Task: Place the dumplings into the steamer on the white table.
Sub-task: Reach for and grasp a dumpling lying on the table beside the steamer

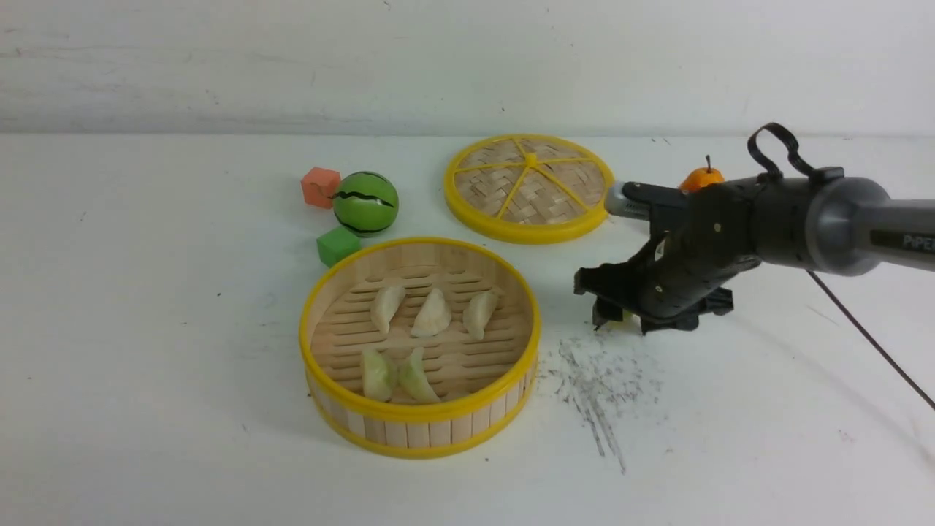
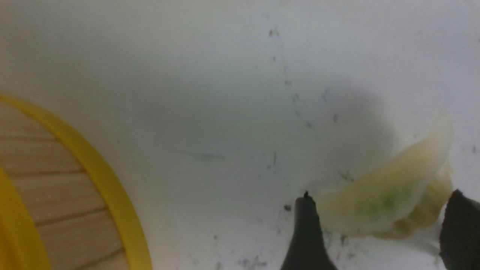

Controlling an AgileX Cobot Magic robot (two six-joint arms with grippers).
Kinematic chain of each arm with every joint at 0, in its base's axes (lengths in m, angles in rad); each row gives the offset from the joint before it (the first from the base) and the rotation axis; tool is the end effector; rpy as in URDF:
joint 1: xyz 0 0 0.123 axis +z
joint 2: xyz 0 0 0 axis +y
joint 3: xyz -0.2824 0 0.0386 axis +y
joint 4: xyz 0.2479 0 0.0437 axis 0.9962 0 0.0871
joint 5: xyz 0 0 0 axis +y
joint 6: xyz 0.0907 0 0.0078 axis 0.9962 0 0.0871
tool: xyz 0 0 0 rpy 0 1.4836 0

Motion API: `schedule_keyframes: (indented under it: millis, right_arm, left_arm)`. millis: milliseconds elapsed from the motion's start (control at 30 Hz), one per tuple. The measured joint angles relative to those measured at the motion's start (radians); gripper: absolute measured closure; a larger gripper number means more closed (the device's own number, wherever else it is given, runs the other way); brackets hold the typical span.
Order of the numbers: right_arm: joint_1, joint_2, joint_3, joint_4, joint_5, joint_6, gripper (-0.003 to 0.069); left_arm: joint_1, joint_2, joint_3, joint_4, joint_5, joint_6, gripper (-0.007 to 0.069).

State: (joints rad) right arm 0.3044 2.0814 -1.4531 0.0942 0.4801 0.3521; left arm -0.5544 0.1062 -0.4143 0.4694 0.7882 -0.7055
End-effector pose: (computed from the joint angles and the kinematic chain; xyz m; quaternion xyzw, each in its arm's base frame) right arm 0.4238 0.1373 0.1626 0.0572 0.9603 0.1179 0.2462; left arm 0.0389 0.0103 0.2796 -0.0164 0.8098 -0.1339 0.5710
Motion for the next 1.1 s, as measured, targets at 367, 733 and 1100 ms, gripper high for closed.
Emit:
schedule_keyframes:
  millis: [367, 733, 1100]
  right_arm:
    - [-0.001, -0.104, -0.001, -0.004, -0.036, -0.064, 0.0239]
    - [0.03, 0.034, 0.0, 0.006, -0.162, -0.051, 0.027]
    - [0.03, -0.03, 0.0, -0.064, -0.159, -0.051, 0.0669]
  left_arm:
    - [0.0, 0.0, 0.0, 0.0, 0.0, 0.0, 0.0466]
    - [0.0, 0.0, 0.0, 0.0, 0.0, 0.0, 0.046]
    - [0.0, 0.0, 0.0, 0.0, 0.0, 0.0, 0.046]
